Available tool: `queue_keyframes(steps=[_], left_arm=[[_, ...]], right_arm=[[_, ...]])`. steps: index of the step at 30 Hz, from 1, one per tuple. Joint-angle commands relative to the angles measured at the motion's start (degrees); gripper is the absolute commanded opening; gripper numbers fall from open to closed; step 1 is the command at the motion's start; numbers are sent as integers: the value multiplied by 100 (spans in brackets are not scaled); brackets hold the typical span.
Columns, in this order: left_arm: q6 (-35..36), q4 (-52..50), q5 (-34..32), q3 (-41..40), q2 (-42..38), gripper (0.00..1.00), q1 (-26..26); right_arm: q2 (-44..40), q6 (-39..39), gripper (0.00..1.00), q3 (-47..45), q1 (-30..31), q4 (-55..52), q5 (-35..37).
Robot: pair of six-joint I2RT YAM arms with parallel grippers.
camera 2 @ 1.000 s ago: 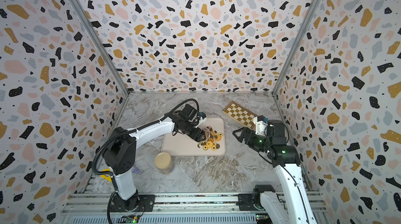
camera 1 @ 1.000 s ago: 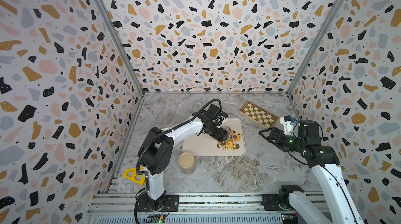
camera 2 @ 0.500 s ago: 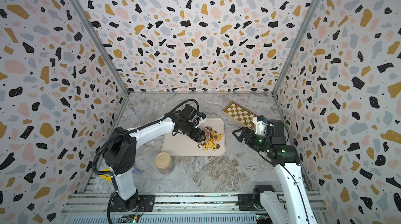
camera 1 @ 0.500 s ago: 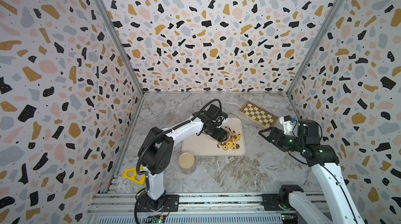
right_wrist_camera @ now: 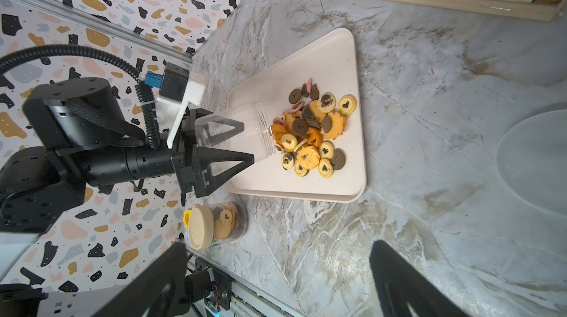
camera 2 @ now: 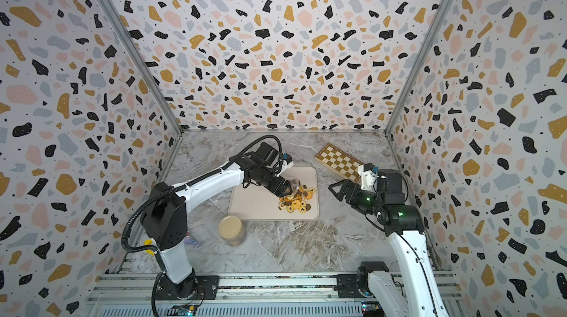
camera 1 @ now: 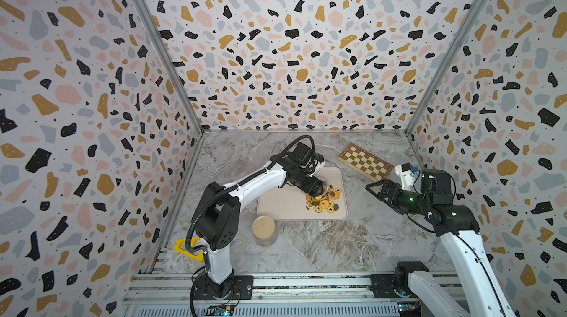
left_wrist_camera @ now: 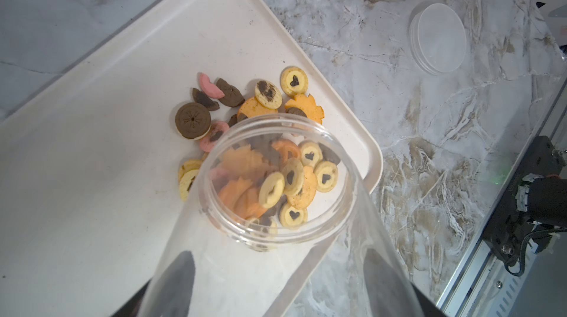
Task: Pour the cookies out of the jar
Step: Pour the cookies in the jar onto the tray, then place the jar at the center of the board.
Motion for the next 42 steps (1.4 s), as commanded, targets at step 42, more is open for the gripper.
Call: queue_keyframes(steps=[42], left_arm=[[-3097, 8413, 1056, -4887, -4773, 0, -73]], right_arm=[[586, 2472, 69, 884, 3205, 2908, 221]])
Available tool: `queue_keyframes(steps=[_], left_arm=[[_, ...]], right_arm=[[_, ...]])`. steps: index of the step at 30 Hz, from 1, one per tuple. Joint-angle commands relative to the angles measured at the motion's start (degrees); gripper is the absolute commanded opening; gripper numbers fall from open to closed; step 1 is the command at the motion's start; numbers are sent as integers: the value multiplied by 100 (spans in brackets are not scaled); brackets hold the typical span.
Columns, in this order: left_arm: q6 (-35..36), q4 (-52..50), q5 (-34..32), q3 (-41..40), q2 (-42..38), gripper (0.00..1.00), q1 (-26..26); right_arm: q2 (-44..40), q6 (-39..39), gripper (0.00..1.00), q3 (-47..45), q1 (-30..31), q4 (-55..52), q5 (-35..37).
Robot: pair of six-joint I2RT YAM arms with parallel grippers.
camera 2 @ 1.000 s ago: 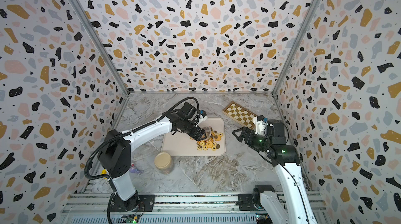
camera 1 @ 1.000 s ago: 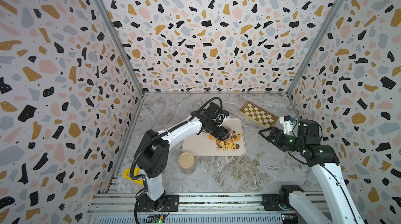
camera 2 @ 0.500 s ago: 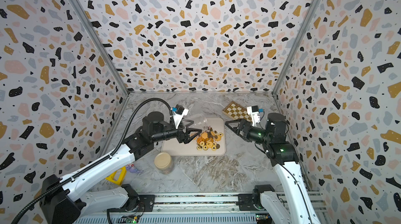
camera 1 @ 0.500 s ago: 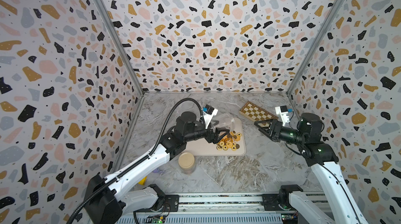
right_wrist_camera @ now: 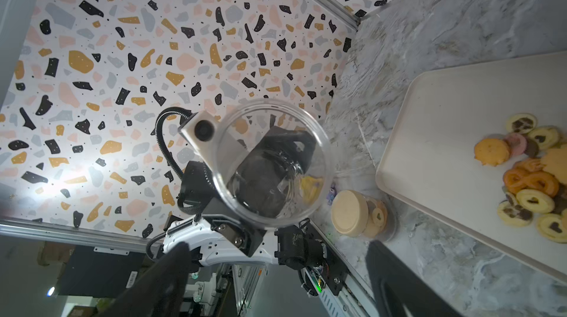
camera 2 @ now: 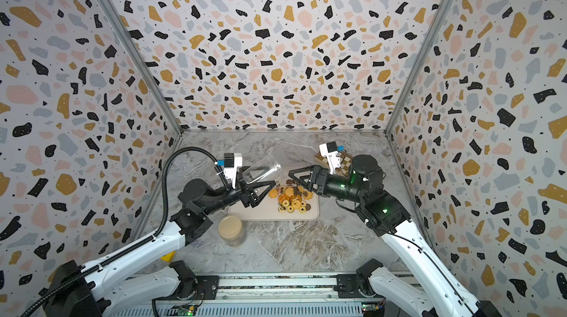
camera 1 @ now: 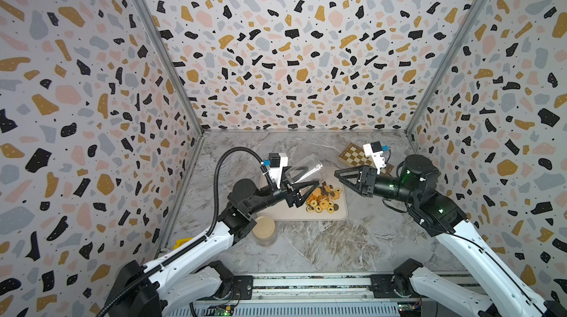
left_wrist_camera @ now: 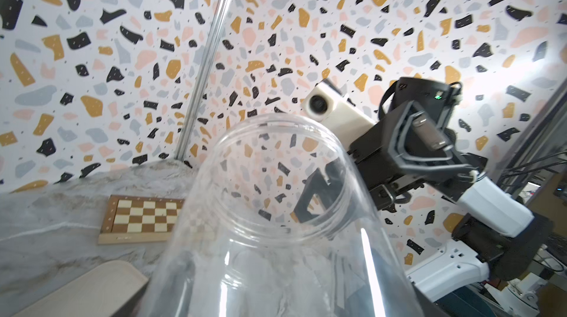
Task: Pour the cookies out of the jar
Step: Place the jar at the center of the board.
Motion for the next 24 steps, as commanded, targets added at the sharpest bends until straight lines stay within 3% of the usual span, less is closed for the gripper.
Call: queue_keyframes(steps=[1, 2, 3, 4, 5, 6, 8, 9, 15, 24], left_arm=[[-152, 684, 83, -109, -132, 0, -22], [-139, 655, 102, -117, -163, 0, -25], [-106, 584, 84, -135, -196, 0, -24], [-54, 515, 56, -150, -237, 0, -27], [17, 431, 33, -178, -268, 0, -26], [86, 334, 3, -207, -300, 0, -26], [200, 233, -130, -311, -366, 0, -21], [223, 248, -177, -366, -385, 0, -26], [66, 514, 146, -220, -142, 0, -26], [-170, 1083, 444, -304, 184, 0, -105]], right_arm=[[108, 15, 56, 132, 137, -14, 323], [168, 6, 39, 156, 171, 37, 299], [225, -25, 31, 189, 208, 64, 287], [261, -71, 32, 235, 261, 96, 286], [287, -124, 41, 292, 326, 89, 316], [285, -171, 56, 352, 382, 57, 375], [204, -209, 93, 405, 489, -19, 584], [154, -214, 99, 405, 525, -20, 651], [296, 83, 99, 159, 782, 388, 613], [902, 158, 99, 615, 1157, 470, 821]])
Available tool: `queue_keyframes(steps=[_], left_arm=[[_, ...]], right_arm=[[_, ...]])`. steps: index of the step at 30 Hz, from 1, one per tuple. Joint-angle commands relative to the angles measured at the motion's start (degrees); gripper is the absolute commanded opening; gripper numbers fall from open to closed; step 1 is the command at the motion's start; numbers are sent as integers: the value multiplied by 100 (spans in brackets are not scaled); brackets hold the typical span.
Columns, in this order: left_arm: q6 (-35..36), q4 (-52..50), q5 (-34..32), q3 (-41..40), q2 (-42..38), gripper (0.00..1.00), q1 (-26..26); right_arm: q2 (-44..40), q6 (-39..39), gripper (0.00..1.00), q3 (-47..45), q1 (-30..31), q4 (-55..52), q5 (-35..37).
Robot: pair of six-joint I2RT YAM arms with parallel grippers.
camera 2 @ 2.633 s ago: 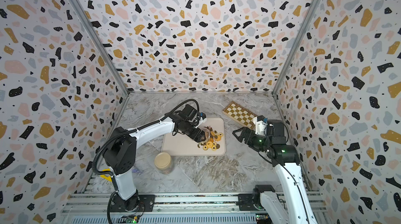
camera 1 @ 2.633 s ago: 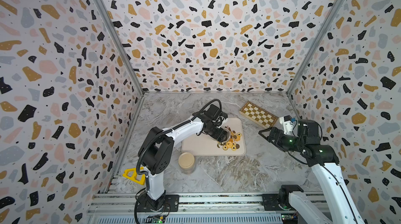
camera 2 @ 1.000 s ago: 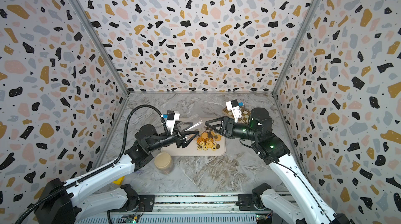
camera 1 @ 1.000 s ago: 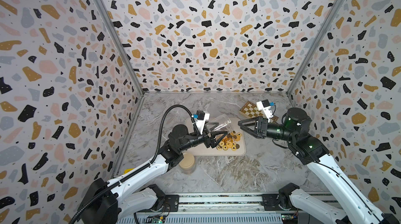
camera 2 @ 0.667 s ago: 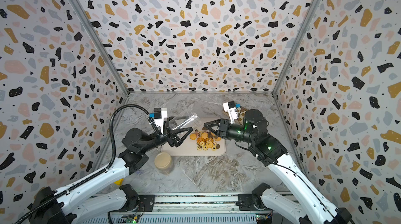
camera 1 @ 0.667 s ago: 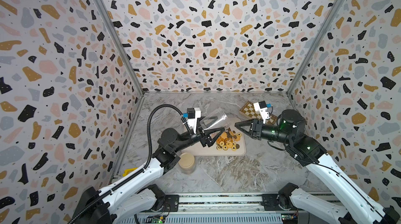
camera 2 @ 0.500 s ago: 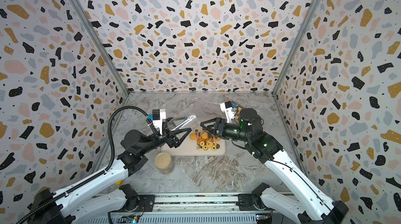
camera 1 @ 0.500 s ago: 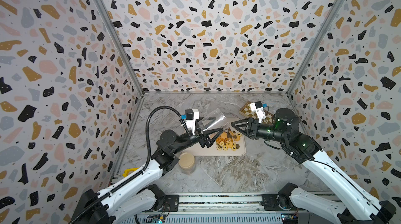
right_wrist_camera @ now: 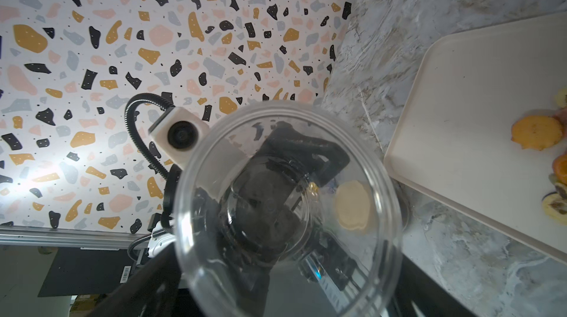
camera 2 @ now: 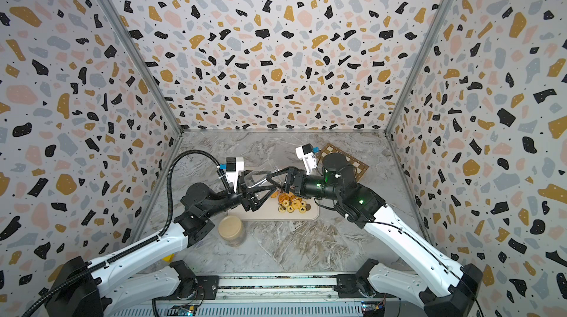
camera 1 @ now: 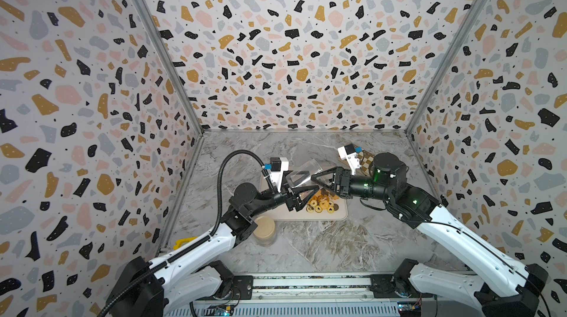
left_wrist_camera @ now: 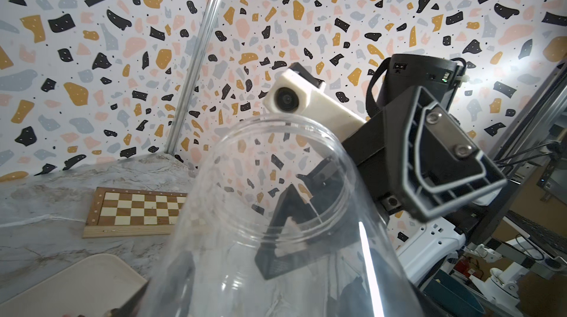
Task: Pour the cookies out of the jar
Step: Place the jar at the center of the board.
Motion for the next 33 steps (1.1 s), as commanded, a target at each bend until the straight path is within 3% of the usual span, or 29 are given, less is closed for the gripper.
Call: queue_keyframes(steps=[1, 8, 13, 16, 18, 21, 22, 24, 28, 30, 32, 33], left_arm=[[-45, 728, 183, 16, -28, 0, -66], [-28, 932, 332, 30, -21, 0, -164], [-62, 977, 540, 45, 92, 0, -240], [-81, 969, 498, 6, 112, 0, -263], [-44, 808, 344, -12, 64, 0, -264], [111, 250, -14, 35, -75, 1, -262], [150, 43, -178, 57, -122, 11, -264], [180, -288, -405, 97, -191, 29, -260], [262, -430, -426, 78, -225, 34, -263], [258, -432, -342, 80, -183, 33, -260], [224, -351, -217, 80, -127, 31, -266], [203, -328, -169, 93, -103, 31, -265]], right_arm=[[-12, 124, 99, 335, 74, 139, 132], [80, 353, 99, 96, 285, 392, 394], [92, 339, 93, 81, 386, 472, 468], [110, 301, 82, 81, 416, 449, 486], [81, 264, 66, 61, 452, 438, 497], [6, 265, 51, -5, 460, 398, 509], [-24, 251, 50, -7, 459, 344, 540], [-77, 209, 50, -3, 461, 269, 640], [-92, 167, 59, 100, 417, 234, 672], [-29, 135, 82, 188, 409, 228, 613], [66, 65, 99, 290, 408, 230, 509], [115, 28, 99, 336, 409, 215, 445]])
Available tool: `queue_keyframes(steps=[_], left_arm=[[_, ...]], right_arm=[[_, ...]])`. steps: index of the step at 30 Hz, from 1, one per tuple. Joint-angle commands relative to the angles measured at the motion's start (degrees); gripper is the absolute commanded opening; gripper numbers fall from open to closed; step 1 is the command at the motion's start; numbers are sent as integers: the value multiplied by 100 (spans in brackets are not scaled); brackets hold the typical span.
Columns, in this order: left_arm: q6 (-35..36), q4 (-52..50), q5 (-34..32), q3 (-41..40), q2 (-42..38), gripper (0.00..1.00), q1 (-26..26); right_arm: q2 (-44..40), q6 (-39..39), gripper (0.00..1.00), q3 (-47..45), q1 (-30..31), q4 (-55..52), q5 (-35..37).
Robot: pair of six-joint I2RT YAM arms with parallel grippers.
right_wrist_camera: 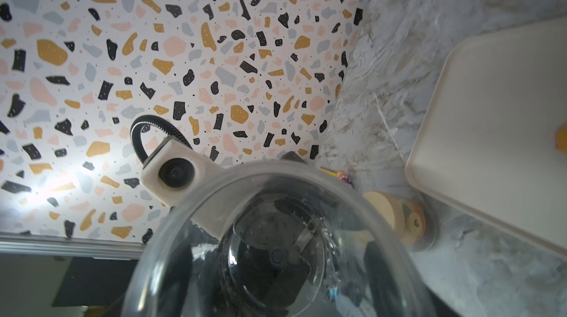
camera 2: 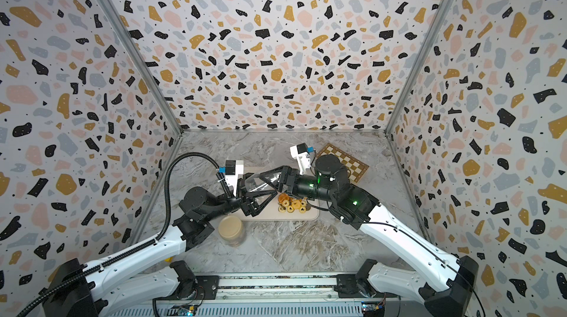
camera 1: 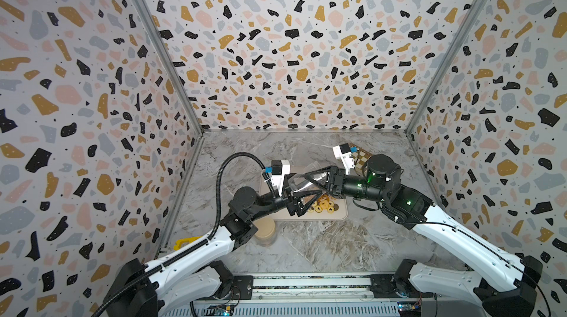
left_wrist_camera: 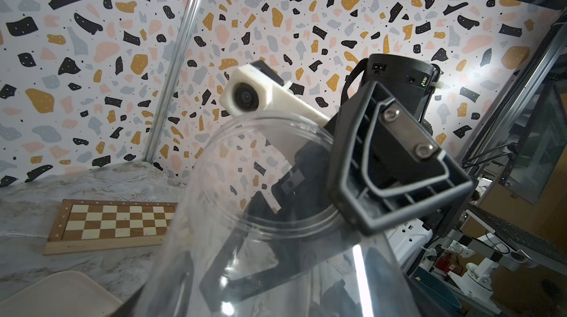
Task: Pour the cookies out of the jar
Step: Place the jar at the center of the board.
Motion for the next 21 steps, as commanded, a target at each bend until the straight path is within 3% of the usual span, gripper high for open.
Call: queue_keyframes(steps=[1, 4, 14, 17, 21], left_arm=[[184, -232, 107, 100, 102, 31, 25], [275, -363, 115, 152, 110, 31, 27], [383, -703, 163, 292, 181, 39, 26], [376, -763, 160, 228, 169, 50, 27], [411, -879, 116, 165, 130, 57, 27]], right_arm=[[76, -243, 99, 342, -14, -216, -168], [132, -209, 100, 347, 0, -260, -209], [18, -136, 86, 290, -7, -275, 27], [-4, -133, 85, 293, -37, -290, 43], [-55, -106, 82, 268, -99, -276, 25]])
